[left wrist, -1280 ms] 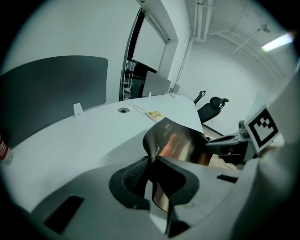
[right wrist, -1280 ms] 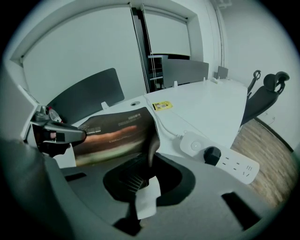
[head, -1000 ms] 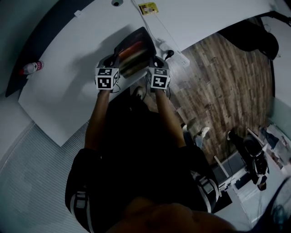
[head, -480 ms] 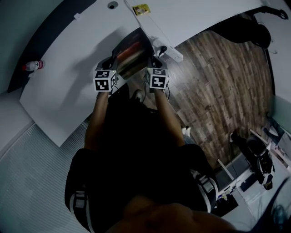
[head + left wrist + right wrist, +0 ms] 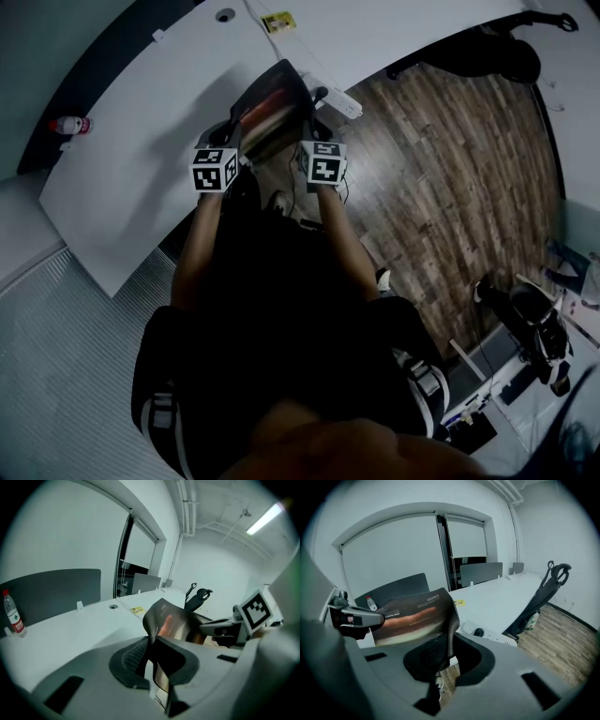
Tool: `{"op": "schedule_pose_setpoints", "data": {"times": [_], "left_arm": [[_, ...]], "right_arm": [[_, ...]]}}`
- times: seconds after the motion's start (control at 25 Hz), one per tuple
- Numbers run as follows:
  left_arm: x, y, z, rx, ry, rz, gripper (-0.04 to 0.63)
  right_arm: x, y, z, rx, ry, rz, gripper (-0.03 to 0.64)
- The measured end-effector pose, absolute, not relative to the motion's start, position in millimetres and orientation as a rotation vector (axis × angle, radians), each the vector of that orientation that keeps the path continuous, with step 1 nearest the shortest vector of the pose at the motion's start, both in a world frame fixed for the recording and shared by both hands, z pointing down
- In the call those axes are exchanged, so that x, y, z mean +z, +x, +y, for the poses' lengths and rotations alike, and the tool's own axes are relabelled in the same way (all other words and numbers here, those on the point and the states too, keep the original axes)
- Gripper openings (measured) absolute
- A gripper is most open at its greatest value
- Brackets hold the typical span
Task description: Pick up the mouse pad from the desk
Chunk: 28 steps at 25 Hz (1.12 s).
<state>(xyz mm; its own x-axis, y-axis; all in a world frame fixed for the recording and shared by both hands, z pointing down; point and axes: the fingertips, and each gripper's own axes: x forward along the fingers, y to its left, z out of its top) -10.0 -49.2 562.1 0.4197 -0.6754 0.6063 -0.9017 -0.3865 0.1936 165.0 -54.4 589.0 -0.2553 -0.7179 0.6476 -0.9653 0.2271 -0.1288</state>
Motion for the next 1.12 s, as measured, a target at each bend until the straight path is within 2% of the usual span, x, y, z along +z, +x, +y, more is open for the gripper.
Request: {"op": "schedule_pose_setpoints", "data": {"times": [0.6,1.12], "left_arm": [[527.2,15.2,0.9,0.532,2.269,-1.332,0.029],[467.5,-22.4,16.4,0.377,2.391,-1.362,0.028]], "right_arm": [[552.1,186.7,-8.6,0.667,1.567,-2.107,0.032],[496.5,149.3,9.8,0.598,1.681,-2.158,0.032]]}}
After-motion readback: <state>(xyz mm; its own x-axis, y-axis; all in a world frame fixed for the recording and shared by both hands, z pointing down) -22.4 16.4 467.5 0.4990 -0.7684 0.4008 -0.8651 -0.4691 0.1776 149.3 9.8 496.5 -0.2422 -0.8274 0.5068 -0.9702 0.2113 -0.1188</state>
